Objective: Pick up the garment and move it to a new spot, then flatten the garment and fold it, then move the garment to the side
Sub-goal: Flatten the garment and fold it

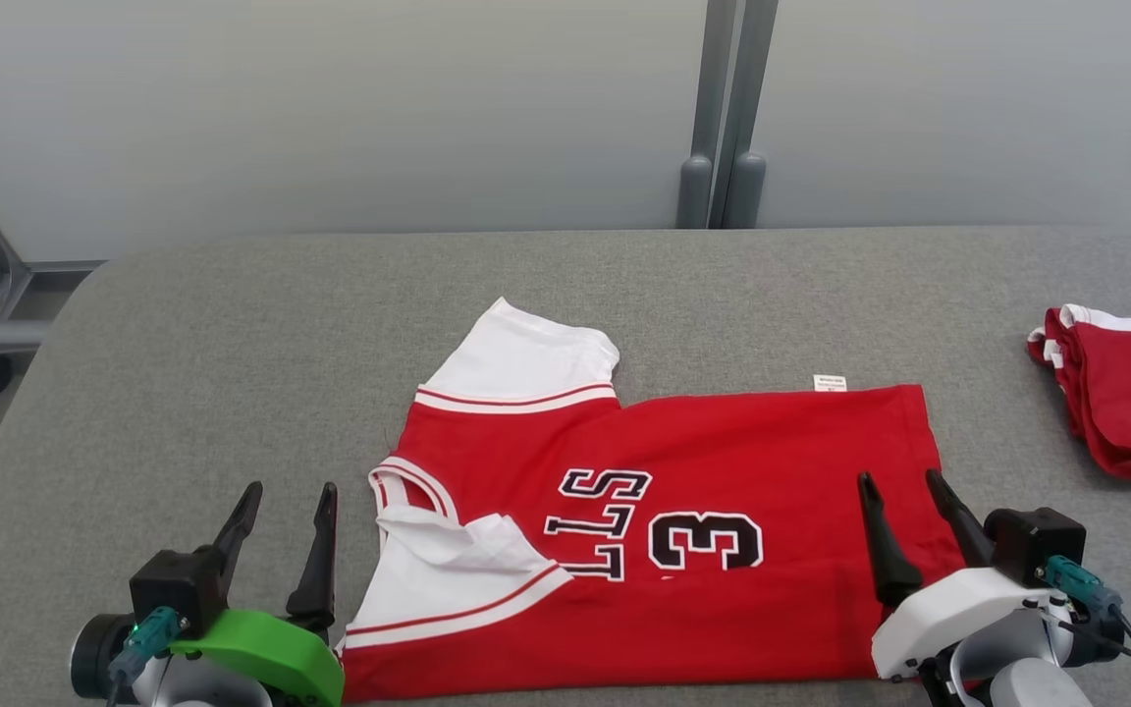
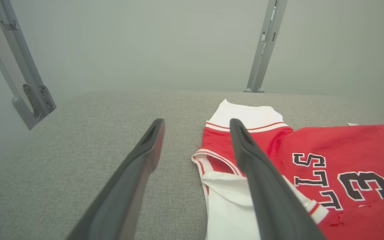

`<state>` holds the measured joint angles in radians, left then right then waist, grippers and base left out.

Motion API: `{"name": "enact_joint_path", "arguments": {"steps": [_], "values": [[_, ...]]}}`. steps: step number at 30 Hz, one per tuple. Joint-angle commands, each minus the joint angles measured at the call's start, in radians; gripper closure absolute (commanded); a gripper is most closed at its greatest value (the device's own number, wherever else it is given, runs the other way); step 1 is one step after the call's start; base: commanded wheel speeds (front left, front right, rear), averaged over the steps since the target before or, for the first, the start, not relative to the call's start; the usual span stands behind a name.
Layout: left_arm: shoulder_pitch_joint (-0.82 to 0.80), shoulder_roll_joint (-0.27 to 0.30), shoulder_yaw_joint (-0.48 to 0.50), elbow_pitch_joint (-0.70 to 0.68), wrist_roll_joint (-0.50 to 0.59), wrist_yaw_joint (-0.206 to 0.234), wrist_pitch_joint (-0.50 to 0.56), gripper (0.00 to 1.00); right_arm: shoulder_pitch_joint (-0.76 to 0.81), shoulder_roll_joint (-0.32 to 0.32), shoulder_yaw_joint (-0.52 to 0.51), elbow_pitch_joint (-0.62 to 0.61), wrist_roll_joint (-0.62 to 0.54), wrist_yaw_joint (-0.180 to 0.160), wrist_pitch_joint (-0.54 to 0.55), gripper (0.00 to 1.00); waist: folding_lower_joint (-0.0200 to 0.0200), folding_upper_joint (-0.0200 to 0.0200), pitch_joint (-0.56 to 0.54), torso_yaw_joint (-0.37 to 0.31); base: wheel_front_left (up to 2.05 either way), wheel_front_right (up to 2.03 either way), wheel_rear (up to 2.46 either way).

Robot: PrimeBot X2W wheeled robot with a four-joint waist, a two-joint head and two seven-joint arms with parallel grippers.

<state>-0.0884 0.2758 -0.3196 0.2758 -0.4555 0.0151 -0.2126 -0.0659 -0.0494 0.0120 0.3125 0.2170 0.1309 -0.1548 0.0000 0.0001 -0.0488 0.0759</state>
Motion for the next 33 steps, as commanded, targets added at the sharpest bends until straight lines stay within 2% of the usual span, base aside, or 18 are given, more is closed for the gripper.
{"name": "enact_joint_path", "arguments": {"steps": [1, 10, 14, 18, 24, 31, 33], "values": [[-0.008, 0.008, 0.000, -0.001, 0.001, 0.004, -0.002, 0.00, 0.002, -0.002, 0.000, 0.000, 0.000, -0.001, 0.001, 0.00, 0.0000, -0.0001, 0.001, 0.000, 0.00, 0.00, 0.00], [-0.023, 0.010, -0.011, 0.003, -0.007, 0.000, 0.009, 0.00, -0.008, -0.002, -0.002, -0.002, -0.008, -0.001, 0.017, 0.00, 0.0000, -0.0001, 0.023, -0.004, 0.00, 0.00, 0.00], [-0.067, 0.010, -0.038, 0.010, 0.000, -0.030, 0.038, 0.00, -0.027, -0.002, -0.008, -0.018, -0.025, -0.001, 0.052, 0.00, 0.0000, -0.0001, 0.051, 0.000, 0.00, 0.00, 0.00], [-0.167, 0.015, -0.063, 0.032, 0.014, -0.061, 0.083, 0.00, -0.069, -0.004, -0.024, -0.061, -0.070, -0.001, 0.131, 0.00, 0.0000, -0.0001, 0.116, 0.002, 0.00, 0.00, 0.00], [-0.392, 0.009, -0.099, 0.108, 0.025, -0.101, 0.184, 0.00, -0.196, -0.080, 0.002, -0.153, -0.082, -0.001, 0.348, 0.00, 0.0000, -0.0001, 0.249, -0.019, 0.00, 0.00, 0.00], [-0.667, 0.012, -0.165, 0.226, -0.012, -0.138, 0.384, 0.00, -0.381, -0.205, 0.055, -0.233, -0.056, -0.001, 0.675, 0.00, 0.0000, -0.0001, 0.401, -0.069, 0.00, 0.00, 0.00], [-0.704, 0.014, -0.176, 0.239, -0.016, -0.141, 0.413, 0.00, -0.407, -0.219, 0.062, -0.246, -0.049, -0.001, 0.707, 0.00, 0.0000, -0.0001, 0.421, -0.076, 0.00, 0.00, 0.00]]}}
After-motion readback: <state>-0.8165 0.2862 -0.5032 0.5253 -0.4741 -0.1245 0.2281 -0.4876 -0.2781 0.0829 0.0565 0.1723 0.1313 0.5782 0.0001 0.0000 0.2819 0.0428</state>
